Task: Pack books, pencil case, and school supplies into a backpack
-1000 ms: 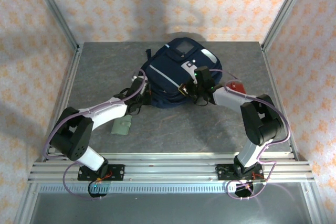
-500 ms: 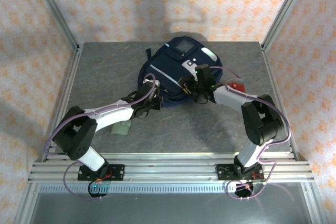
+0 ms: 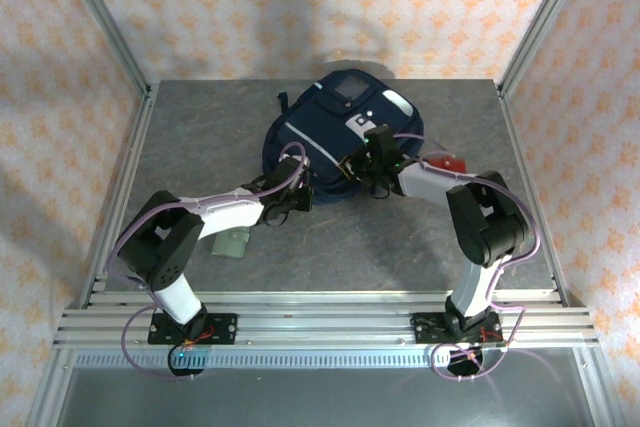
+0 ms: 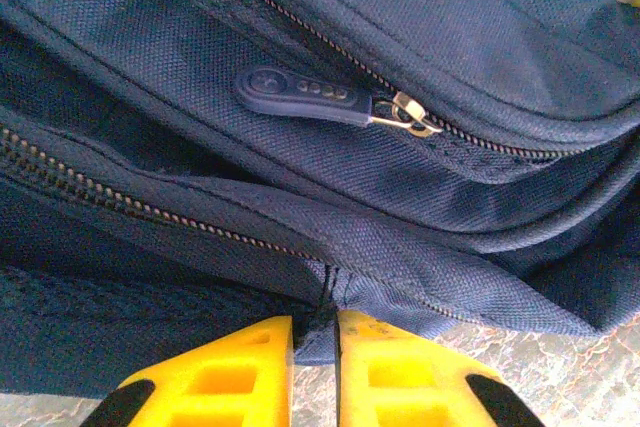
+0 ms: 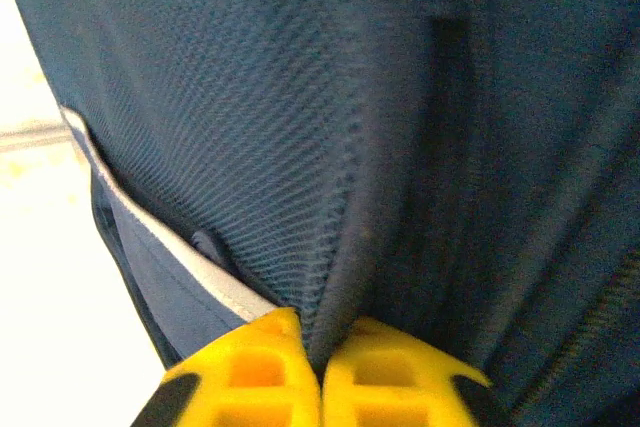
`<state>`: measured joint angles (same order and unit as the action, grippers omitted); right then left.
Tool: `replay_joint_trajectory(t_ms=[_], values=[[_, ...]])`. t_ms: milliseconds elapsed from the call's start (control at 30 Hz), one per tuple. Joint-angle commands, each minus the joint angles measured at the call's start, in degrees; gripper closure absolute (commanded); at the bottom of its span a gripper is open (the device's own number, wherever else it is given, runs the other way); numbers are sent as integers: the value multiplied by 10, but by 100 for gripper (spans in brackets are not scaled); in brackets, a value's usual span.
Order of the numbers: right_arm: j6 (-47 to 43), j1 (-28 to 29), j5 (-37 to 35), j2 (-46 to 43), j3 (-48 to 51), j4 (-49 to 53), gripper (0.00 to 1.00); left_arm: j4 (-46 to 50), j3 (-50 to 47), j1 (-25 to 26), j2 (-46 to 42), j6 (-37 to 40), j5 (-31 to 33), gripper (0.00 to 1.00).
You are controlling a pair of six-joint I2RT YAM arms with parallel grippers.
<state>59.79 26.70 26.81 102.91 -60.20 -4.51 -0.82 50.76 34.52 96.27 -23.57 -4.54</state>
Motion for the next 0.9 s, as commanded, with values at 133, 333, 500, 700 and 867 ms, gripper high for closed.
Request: replay_joint_trajectory(t_ms=[133,333,500,700,867], values=[[-14,0,-26,-41,-13,-39,100,12,13,6,-57,12,26,74],[-38,-11,12,-113,-16,-54,100,-7,11,-32,-126,31,2,48],[-43,-13,28,-128,-13,-50,100,-33,19,-52,-126,46,-46,36],[-47,-14,55,-129,-19,-56,100,-78,28,-70,-94,72,-152,33],[-57,-16,78,-118,-41,-48,100,-104,40,-70,-53,88,-189,31]])
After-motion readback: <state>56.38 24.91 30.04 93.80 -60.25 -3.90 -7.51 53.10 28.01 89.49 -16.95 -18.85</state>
